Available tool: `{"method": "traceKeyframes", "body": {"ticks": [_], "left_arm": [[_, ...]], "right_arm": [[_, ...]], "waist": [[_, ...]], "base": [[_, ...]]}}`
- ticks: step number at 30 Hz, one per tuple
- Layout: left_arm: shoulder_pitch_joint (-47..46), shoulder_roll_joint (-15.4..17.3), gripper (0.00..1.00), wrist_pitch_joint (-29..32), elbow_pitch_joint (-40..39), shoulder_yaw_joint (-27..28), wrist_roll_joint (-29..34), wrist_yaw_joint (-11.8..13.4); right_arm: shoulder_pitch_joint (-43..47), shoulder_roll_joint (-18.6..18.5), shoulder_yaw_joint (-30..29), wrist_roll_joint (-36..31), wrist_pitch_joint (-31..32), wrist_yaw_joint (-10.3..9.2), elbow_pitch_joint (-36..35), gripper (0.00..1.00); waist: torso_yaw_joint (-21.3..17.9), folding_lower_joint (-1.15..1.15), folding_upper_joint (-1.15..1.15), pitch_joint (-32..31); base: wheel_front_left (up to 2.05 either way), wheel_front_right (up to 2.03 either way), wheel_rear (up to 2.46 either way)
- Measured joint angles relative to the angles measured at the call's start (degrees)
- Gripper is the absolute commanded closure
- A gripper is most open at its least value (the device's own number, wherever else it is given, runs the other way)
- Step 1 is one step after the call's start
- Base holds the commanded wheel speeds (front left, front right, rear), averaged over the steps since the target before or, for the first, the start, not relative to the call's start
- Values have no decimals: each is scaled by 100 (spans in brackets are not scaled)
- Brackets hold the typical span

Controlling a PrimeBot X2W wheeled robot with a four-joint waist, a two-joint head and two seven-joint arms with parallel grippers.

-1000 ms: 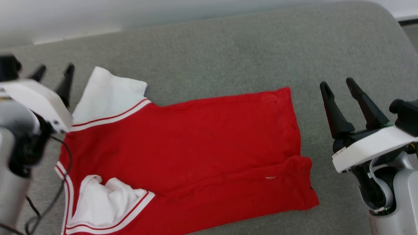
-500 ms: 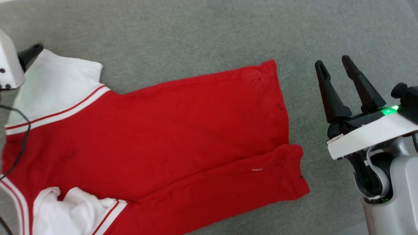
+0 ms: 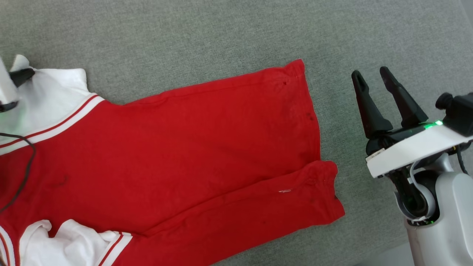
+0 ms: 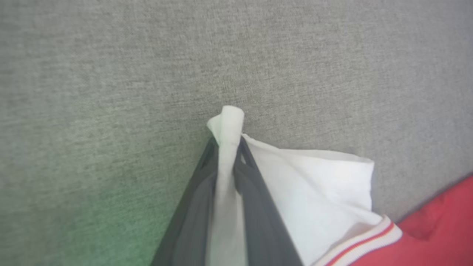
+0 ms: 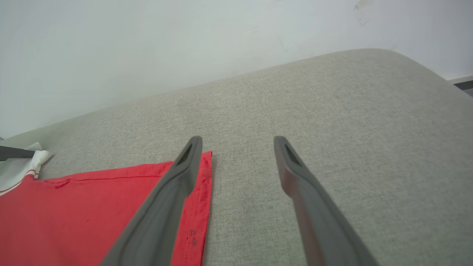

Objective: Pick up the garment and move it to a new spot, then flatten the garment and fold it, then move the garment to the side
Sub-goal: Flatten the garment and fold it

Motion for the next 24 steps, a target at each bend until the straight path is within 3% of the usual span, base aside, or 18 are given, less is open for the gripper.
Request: {"method": "traceKeyframes", "body": {"ticks": [5, 12, 24], "left_arm": [[-8, -97, 100, -268, -24, -170, 255, -80], [-311, -368, 100, -610, -126, -438, 582, -316], [-654, -802, 100, -1024, -214, -805, 889, -619]], "right_arm": [[-189, -107, 112, 409, 394, 0, 304, 0], [-818, -583, 480, 1015, 1727, 0, 1330, 0], [-2061, -856, 1258, 1172, 3041, 1, 2846, 0]], "waist": [[67, 0, 0, -148], [375, 0, 0, -409], [1091, 0, 0, -587]], "base": [[0, 0, 0], [0, 0, 0], [0, 0, 0]]}}
